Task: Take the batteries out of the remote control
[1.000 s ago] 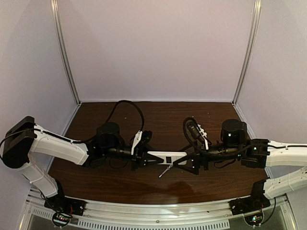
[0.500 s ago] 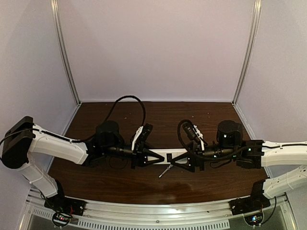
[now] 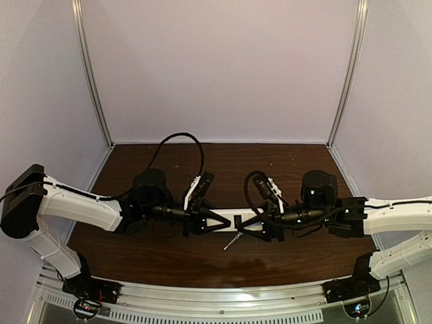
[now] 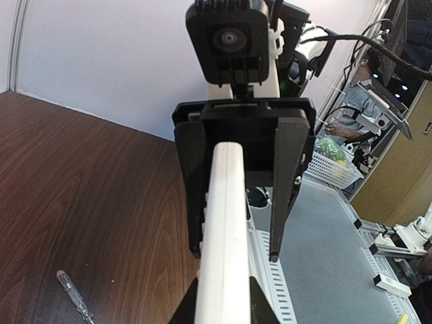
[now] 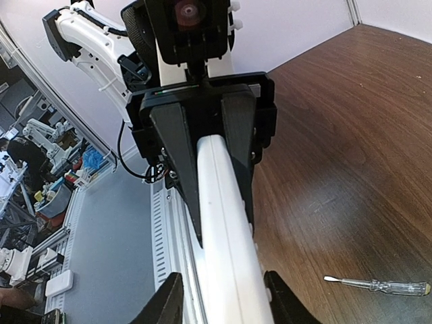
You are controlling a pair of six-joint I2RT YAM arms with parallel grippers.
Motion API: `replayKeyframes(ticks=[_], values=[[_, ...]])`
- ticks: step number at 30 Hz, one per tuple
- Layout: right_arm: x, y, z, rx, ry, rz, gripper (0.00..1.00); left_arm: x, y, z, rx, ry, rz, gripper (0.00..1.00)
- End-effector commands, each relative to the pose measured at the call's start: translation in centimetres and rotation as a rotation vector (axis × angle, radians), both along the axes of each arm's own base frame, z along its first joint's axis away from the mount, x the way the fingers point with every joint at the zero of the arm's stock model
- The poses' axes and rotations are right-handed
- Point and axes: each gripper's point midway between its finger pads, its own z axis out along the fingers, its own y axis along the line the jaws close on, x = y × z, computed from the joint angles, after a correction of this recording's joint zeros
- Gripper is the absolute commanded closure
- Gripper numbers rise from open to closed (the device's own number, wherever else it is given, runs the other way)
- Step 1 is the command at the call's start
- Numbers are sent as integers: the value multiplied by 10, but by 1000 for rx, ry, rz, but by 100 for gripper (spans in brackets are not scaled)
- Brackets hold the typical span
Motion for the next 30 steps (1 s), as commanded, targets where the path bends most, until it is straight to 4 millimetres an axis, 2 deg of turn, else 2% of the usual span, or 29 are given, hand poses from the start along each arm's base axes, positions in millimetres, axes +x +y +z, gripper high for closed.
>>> replayKeyframes(ticks=[1,10,18,22,25,27,30], values=[[-4,5,14,49,-15,26,61,1,-1,18,-45,-17,-7,100],[-3,5,16,61,-25,19,65,1,-3,14,-33,5,-14,100],[-3,7,11,63,-16,20,74,3,-4,10,-22,9,-6,100],[-4,9,7,67,-4,30,84,3,-3,8,-19,8,-2,93],[-5,9,4,70,5,31,93,4,-3,7,-16,5,8,81],[-5,9,2,74,11,30,95,6,-2,4,-9,6,22,64],[-6,9,-1,81,12,30,98,9,1,3,-8,0,56,33]])
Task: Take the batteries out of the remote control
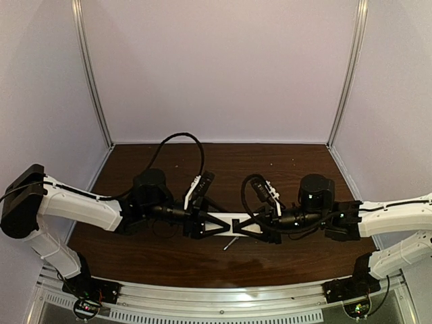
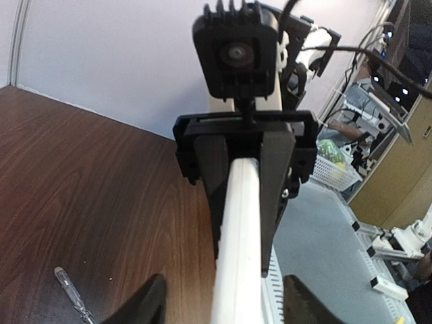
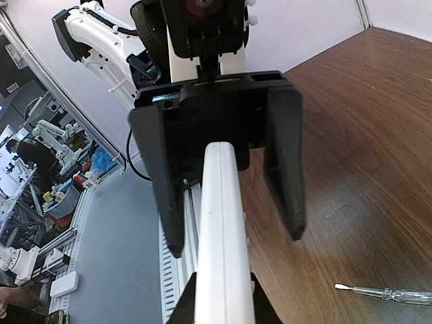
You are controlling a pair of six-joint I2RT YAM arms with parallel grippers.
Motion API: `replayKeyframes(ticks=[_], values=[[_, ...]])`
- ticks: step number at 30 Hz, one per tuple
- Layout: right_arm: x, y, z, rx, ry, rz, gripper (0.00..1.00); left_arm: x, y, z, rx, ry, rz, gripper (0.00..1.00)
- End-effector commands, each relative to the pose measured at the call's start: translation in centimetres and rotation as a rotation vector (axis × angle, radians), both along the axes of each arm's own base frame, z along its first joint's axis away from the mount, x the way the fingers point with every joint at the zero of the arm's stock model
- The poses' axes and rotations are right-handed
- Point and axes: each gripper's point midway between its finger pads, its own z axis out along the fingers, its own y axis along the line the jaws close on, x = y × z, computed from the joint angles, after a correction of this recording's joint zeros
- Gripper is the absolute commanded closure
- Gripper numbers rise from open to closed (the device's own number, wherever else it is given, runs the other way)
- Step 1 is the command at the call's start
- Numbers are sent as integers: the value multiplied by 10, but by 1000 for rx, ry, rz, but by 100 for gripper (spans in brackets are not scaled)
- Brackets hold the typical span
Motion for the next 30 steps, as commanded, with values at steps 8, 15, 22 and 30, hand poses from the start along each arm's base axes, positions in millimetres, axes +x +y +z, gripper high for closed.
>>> replayKeyframes(ticks=[8,15,22,30], values=[[2,4,-7,53,7,-16,100,50,28,-11,95,-98,366,3],[11,5,-5,66,-5,-63,100,80,76,-17,128,-129,662,2],[23,1,-8,80,-19,-134,100,69,98,-16,72,-131,670,3],[26,7,-7,111,-10,-126,100,38,87,-17,16,-90,480,3]])
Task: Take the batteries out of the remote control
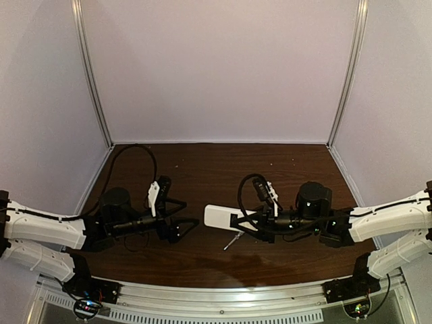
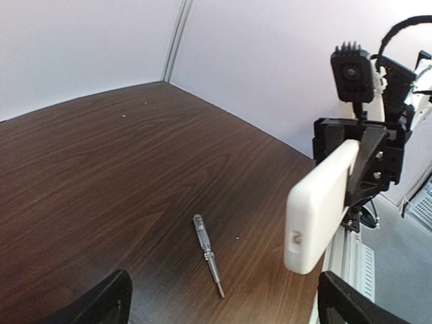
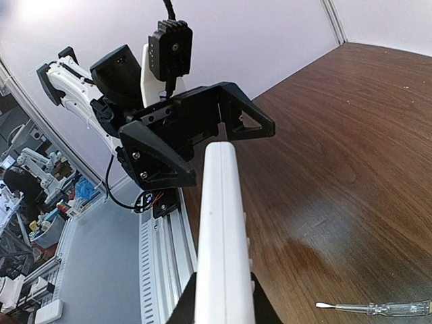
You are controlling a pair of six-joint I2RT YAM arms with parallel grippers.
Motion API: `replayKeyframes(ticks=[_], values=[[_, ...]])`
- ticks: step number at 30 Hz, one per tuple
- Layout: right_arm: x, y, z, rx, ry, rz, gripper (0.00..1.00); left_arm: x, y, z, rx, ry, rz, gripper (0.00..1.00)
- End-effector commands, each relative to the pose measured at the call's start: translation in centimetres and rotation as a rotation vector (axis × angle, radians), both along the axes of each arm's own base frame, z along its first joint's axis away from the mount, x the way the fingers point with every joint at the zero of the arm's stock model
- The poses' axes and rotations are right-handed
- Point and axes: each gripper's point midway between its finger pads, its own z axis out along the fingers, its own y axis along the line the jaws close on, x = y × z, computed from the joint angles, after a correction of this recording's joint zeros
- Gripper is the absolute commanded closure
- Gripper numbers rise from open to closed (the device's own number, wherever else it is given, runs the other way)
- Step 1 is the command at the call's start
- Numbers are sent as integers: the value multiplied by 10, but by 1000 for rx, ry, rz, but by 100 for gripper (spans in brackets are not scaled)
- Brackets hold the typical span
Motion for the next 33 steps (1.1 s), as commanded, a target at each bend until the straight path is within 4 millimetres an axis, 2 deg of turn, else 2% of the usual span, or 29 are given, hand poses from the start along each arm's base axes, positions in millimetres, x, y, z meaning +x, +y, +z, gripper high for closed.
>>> replayKeyframes(ticks=[1,10,16,22,28,33], values=[[5,4,7,51,-4,-4,100,-17,-8,15,-91,-5,-119,3],[10,12,-2,32,37,25,100,-35,-12,16,-170,2,-240,4],[8,11,0,40,46,36,100,-15,-15,-1,-162,42,-161,7],[8,7,2,45,51,31,100,-27,-31,6,-216,32,-308,12],[11,7,3,57,75,53,100,-23,-34,13,-230,51,-313,16],[7,14,11,100,107,133,100,-24,-33,22,-256,62,-310,20]])
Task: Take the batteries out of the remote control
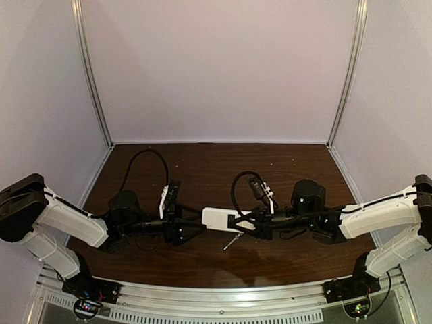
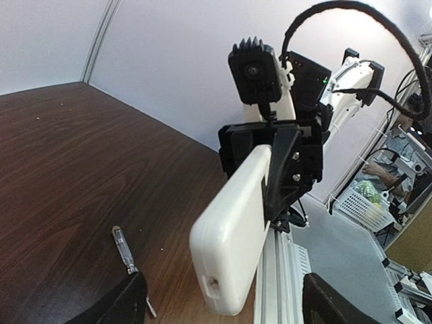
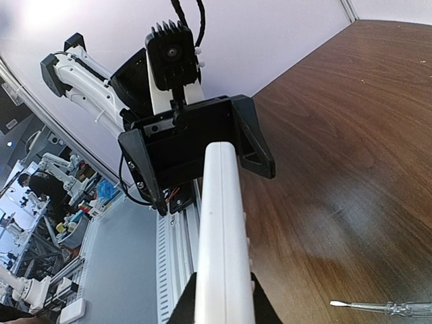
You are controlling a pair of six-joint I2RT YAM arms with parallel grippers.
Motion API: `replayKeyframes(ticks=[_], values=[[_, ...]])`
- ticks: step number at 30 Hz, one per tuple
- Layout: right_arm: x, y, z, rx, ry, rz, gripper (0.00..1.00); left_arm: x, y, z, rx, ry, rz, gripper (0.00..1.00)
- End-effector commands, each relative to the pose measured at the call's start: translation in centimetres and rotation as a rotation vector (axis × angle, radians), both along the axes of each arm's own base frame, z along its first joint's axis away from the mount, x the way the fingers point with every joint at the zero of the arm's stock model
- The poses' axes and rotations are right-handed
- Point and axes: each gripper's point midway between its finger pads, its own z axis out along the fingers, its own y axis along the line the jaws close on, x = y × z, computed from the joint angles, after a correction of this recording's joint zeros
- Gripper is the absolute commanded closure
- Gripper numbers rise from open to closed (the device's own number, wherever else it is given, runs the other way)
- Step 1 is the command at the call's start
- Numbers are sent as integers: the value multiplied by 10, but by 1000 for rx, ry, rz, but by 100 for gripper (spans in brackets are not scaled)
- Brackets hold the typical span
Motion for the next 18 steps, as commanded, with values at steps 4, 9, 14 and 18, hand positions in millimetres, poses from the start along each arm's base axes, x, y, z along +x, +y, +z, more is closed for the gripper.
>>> replayKeyframes(ticks=[4,9,14,18], values=[[-3,13,24,81,2,97,100,6,1,28,-78,-6,15,23],[-4,20,27,95,9,134,100,6,-1,30,-93,-3,-1,27],[-4,27,28,115,24,166,100,7,-4,30,-95,1,-18,32],[-3,32,28,120,27,181,100,6,-5,32,-107,6,-41,42]])
